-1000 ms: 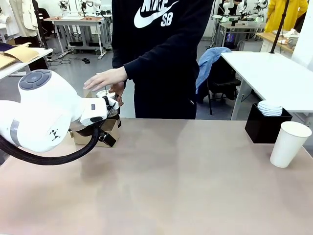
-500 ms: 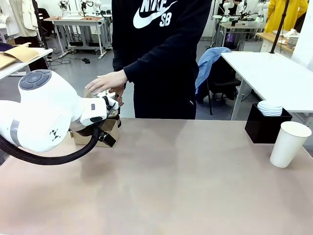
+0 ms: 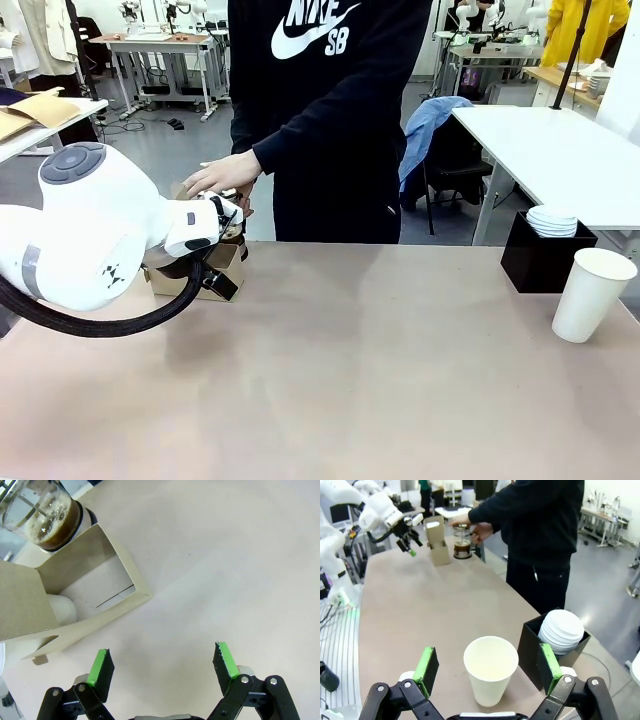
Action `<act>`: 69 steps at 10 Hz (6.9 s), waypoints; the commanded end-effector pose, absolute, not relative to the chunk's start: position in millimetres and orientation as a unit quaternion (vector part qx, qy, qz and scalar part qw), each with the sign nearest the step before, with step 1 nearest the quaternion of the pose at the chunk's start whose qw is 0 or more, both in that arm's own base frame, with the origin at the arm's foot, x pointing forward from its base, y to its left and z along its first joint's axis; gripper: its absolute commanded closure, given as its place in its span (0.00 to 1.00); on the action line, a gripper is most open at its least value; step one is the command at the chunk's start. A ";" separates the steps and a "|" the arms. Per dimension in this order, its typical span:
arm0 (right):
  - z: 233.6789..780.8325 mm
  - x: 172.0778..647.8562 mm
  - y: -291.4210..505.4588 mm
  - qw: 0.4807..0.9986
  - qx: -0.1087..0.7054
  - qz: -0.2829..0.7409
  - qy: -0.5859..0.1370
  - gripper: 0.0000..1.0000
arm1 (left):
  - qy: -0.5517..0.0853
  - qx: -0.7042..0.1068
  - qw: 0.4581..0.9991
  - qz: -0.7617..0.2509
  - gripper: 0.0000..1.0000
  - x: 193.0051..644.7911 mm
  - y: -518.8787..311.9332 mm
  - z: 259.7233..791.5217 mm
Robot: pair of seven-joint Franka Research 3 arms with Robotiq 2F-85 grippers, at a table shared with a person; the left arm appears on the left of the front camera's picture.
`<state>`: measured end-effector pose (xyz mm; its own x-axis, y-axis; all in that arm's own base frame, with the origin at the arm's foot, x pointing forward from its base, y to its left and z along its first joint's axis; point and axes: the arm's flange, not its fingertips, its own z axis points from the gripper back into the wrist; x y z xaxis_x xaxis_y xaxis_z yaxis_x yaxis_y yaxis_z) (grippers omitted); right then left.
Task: Pour a drink into a cup and package it in a carrier.
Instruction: Pick up the 600 ml Paper Cup and place it in the middle top area of the table, then when a person places the Paper Cup Lid on the 600 ml Paper Cup , lift the 600 ml Paper Cup.
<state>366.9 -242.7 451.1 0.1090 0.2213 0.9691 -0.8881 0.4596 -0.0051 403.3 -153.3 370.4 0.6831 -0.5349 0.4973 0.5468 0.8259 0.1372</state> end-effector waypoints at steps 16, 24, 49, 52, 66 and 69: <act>246.4 422.4 -204.9 0.597 0.414 0.377 -0.575 0.00 | -0.267 -0.012 0.918 -0.294 0.00 403.5 -152.2 370.4; 224.2 462.0 -158.0 0.600 0.446 0.382 -0.543 0.00 | -0.267 -0.012 0.918 -0.294 0.00 403.5 -152.2 370.4; 302.3 589.9 159.9 0.612 0.411 0.330 -0.589 0.09 | -0.267 -0.012 0.918 -0.294 0.00 403.5 -152.2 370.4; 294.6 587.3 157.0 0.612 0.428 0.335 -0.574 0.09 | -0.267 -0.012 0.918 -0.294 0.00 403.5 -152.2 370.4; 294.6 587.3 157.0 0.612 0.428 0.335 -0.574 0.09 | -0.267 -0.012 0.918 -0.294 0.00 403.5 -152.2 370.4; 294.6 587.3 157.0 0.612 0.428 0.335 -0.574 0.09 | -0.267 -0.012 0.918 -0.294 0.00 403.5 -152.2 370.4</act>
